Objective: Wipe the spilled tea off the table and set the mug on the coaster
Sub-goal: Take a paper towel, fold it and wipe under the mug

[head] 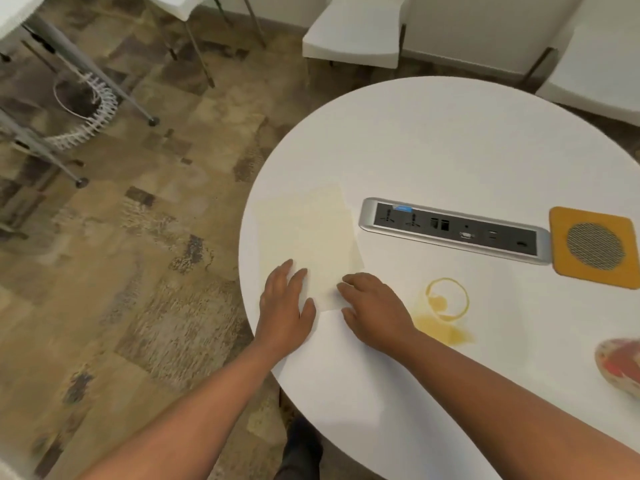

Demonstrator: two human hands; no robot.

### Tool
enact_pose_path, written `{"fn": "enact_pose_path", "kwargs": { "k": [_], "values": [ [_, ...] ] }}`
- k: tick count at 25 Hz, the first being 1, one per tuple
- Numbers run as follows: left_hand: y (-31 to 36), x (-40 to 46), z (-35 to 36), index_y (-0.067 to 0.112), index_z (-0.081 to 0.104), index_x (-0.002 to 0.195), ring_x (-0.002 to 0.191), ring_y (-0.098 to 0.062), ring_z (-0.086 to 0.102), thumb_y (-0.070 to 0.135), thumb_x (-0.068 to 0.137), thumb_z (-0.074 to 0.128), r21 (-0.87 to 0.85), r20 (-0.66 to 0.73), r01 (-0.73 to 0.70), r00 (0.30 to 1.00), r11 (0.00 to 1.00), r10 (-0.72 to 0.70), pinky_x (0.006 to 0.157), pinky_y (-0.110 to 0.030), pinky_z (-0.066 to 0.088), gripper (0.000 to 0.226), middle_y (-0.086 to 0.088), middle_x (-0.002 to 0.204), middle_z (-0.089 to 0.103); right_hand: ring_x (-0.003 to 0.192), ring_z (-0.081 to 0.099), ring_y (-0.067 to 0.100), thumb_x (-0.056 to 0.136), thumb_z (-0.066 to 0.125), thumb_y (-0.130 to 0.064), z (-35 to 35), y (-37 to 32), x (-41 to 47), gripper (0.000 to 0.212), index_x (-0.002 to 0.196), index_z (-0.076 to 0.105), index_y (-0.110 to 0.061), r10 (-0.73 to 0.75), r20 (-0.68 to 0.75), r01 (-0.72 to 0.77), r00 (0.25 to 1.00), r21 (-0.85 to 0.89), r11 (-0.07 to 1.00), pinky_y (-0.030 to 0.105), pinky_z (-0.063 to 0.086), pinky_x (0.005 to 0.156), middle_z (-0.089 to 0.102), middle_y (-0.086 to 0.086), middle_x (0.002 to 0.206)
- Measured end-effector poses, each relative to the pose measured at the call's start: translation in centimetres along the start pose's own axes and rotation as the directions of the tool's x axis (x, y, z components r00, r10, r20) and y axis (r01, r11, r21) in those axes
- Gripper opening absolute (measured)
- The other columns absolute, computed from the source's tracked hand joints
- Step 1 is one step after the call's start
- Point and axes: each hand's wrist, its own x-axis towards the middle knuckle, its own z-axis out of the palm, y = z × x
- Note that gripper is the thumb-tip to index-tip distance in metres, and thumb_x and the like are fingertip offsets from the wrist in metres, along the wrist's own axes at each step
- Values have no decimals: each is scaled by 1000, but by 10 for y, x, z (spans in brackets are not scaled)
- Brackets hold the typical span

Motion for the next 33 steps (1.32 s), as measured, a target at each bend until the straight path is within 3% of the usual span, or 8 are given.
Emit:
{"fn": "enact_pose_path", "kwargs": {
  "k": [4,10,14,19,22,26,28,33],
  "values": [
    [-16,49,-22,21,14,164,159,-23,-7,35,103,47,49,30,26,999,998,-27,125,-48,5,70,-2,174,-4,114,50,30,87,49,-17,5,-4,12,30,114,63,-12,-19,102,36,995,-167,985,40,48,87,60,5,123],
    [-24,112,-43,17,8,164,159,-26,7,42,104,37,213,91,55,993,976,-75,126,-48,7,71,-3,173,12,91,54,31,83,48,-8,8,0,14,13,82,61,-11,-55,88,74,995,-231,970,38,46,69,63,4,98],
    [-23,121,-45,17,11,164,159,-24,10,42,103,36,243,94,79,990,967,-104,126,-48,7,70,-2,172,14,67,53,31,70,63,-4,3,3,5,14,66,53,-13,-72,-21,67,997,-184,981,32,37,56,57,4,70],
    [-5,110,-50,22,21,162,160,-26,-2,48,104,38,270,85,76,991,960,-103,125,-48,1,66,-4,174,3,68,49,24,76,54,-19,-14,8,-13,5,74,50,-17,92,-212,-82,973,56,995,36,41,58,55,-4,70],
    [41,91,-52,31,43,152,158,-21,15,66,97,47,52,207,-62,977,997,50,127,-46,11,65,4,169,26,68,56,17,80,51,-27,-30,15,-23,11,85,61,-22,217,-294,-144,931,251,957,32,43,59,64,-9,74],
    [97,63,-77,44,68,119,125,-11,60,103,61,46,-357,544,162,836,920,64,114,-43,42,86,15,130,68,78,62,6,85,55,-28,-59,26,-35,11,93,61,-32,365,-340,-116,867,573,811,19,45,65,68,-17,87],
    [113,56,-88,33,70,120,116,-22,67,94,66,57,-443,630,188,761,876,155,107,-47,48,83,-1,124,71,84,64,4,86,61,-25,-76,32,-43,13,95,62,-35,422,-344,-86,839,682,727,11,45,68,67,-21,92],
    [135,41,-88,21,61,134,111,-35,70,14,79,76,-493,740,285,634,822,224,99,-54,54,57,-17,127,69,81,65,5,81,76,-26,-114,46,-60,26,101,66,-37,480,-250,-30,841,864,502,20,50,70,71,-13,93]
  ]
}}
